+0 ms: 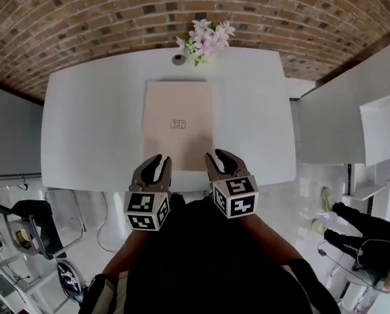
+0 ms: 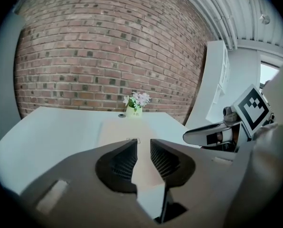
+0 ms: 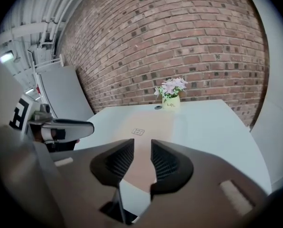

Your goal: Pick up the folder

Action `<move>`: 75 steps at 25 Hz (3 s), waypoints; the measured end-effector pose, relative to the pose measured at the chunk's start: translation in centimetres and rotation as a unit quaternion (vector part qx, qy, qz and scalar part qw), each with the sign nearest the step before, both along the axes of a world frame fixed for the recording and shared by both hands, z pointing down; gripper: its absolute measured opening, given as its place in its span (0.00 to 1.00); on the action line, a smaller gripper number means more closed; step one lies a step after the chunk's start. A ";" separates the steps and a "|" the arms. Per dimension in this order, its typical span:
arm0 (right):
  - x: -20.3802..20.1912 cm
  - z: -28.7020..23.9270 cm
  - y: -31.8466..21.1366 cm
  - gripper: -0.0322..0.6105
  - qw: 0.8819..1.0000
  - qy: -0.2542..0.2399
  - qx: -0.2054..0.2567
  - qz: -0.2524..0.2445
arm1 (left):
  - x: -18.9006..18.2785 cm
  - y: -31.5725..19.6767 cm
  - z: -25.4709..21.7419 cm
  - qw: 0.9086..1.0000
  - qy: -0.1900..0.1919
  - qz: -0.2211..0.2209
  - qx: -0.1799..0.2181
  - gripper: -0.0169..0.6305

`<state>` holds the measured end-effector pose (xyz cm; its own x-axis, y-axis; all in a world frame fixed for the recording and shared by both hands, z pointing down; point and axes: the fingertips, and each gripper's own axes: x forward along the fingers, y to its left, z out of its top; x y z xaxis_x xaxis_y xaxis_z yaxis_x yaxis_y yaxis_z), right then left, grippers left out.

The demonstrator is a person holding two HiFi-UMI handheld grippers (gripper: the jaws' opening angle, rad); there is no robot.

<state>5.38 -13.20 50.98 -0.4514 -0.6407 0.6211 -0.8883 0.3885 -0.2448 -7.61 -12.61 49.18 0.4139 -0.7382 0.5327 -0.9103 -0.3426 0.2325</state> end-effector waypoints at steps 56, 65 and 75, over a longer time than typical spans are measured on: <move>-0.3 8.5 -3.1 0.52 0.988 -0.031 -0.149 0.037 | -4.3 -3.9 11.0 0.984 0.053 0.009 -0.170 0.60; 0.4 3.6 -3.1 0.52 0.996 -0.027 -0.085 0.031 | -3.5 -3.8 6.8 0.990 0.067 0.004 -0.121 0.61; 2.5 -2.0 -2.7 0.52 0.998 -0.060 -0.010 0.033 | -1.4 -3.5 0.3 0.998 0.058 -0.006 -0.036 0.60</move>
<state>7.90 -15.87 49.00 -0.4797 -0.6599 0.5782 -0.8761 0.3233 -0.3578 -9.01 -16.11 49.50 0.4671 -0.7049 0.5338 -0.8798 -0.3104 0.3599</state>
